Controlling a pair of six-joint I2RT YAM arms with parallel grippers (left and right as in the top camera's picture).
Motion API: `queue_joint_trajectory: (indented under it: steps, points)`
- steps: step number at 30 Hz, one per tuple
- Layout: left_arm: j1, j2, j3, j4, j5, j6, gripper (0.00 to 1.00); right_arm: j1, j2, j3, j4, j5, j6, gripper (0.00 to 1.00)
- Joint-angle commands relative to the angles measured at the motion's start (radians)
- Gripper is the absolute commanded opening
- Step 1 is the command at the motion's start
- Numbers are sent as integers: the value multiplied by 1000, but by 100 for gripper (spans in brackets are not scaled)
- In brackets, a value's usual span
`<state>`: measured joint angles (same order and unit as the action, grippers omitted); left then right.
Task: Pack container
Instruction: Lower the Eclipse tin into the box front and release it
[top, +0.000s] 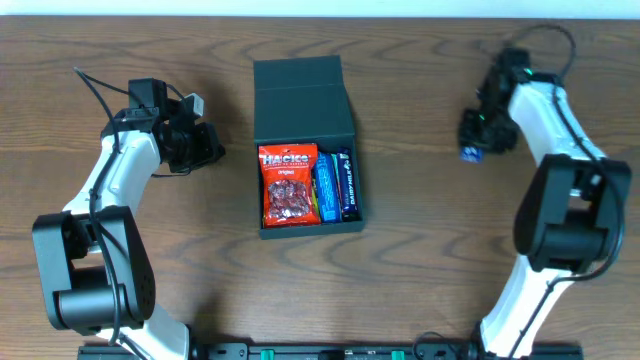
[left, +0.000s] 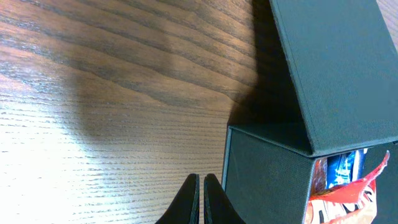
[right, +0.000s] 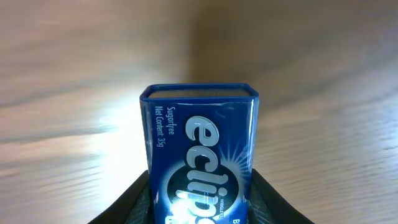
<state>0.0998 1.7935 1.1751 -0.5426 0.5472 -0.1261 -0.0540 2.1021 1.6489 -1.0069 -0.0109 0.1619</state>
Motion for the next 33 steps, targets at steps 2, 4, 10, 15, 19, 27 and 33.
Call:
queue_joint_trajectory:
  steps: [2, 4, 10, 15, 19, 27, 33]
  points:
    - [-2, 11, 19, 0, 4, 14, 6, 198, -129, 140, -56, -28, 36, 1]
    - [-2, 11, 19, 0, 4, 14, 6, 330, -170, 178, -59, -53, 49, 1]
    - [-2, 11, 19, 2, 4, 14, 6, 546, -177, 173, -143, -102, 150, 1]
    - [-2, 11, 19, 3, 4, 14, 6, 632, -169, 117, -206, -114, 214, 1]
    - [-2, 11, 19, 7, 4, 14, 6, 673, -169, 41, -182, -114, 235, 2]
    - [-2, 11, 19, 4, 4, 14, 6, 702, -169, -124, -21, -52, 317, 2]
    - [-2, 11, 19, 0, 4, 14, 6, 696, -169, -214, 94, -14, 324, 19]
